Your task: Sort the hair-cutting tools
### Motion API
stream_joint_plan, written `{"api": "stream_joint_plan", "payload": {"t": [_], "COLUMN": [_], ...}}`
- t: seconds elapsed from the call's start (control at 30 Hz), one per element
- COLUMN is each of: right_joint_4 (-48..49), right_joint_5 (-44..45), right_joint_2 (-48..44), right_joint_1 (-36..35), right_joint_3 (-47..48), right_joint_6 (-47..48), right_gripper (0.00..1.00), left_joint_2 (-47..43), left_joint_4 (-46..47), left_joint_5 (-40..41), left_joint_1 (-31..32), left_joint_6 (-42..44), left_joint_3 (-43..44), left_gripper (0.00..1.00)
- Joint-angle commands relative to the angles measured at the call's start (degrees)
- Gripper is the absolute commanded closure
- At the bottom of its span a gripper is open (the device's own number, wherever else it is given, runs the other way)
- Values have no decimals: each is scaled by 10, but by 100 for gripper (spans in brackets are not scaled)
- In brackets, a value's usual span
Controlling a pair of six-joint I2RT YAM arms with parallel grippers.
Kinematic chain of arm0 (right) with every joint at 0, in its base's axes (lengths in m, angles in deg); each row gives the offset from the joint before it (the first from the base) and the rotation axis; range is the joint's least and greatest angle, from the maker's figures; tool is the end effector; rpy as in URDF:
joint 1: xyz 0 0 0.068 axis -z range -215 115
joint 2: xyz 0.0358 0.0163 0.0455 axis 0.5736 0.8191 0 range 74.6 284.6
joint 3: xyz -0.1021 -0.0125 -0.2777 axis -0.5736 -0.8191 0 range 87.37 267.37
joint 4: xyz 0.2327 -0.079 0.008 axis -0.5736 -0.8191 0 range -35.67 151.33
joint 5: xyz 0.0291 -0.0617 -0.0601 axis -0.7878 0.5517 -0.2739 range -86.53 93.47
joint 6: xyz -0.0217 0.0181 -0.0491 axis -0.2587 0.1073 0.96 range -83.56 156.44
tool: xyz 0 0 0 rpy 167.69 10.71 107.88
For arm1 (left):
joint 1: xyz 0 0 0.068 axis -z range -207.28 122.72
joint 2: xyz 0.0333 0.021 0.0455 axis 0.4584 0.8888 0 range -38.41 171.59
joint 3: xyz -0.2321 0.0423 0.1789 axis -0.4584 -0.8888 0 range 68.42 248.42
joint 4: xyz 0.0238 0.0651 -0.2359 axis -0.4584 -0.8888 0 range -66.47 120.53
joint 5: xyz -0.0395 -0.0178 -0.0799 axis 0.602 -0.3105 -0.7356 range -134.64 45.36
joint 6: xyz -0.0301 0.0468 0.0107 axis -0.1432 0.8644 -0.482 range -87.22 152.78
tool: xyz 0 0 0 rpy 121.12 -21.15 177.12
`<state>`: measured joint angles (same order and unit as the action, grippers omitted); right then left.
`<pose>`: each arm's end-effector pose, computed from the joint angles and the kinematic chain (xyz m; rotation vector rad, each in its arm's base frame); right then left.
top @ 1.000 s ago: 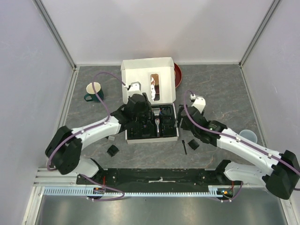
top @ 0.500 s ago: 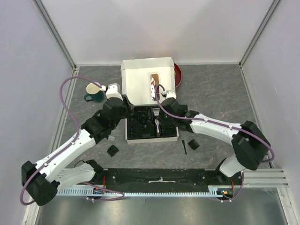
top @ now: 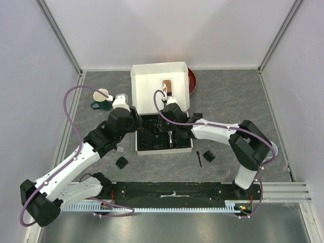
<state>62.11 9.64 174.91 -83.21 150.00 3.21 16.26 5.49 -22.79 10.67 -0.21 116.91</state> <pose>0.2561 0.2801 0.2367 -0.2374 2.2806 0.6534 0.1522 -0.1001 0.3261 -0.1358 2.0875 -0.3529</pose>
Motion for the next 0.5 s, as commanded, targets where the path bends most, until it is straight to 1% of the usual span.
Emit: {"api": "stream_joint_plan", "payload": {"t": [0.0, 0.23, 0.47], "right_joint_4": [18, 21, 48], "right_joint_5": [24, 35, 51], "right_joint_2": [18, 19, -14], "right_joint_1": [0, -1, -1], "right_joint_3": [26, 28, 8], "right_joint_6": [14, 23, 21], "right_gripper": [76, 73, 72], "left_joint_2": [10, 27, 30], "left_joint_4": [10, 11, 13], "left_joint_5": [-8, -2, 7], "left_joint_1": [-2, -2, -5], "left_joint_6": [21, 23, 22], "left_joint_3": [-6, -6, -9], "left_gripper": [44, 44, 43]}}
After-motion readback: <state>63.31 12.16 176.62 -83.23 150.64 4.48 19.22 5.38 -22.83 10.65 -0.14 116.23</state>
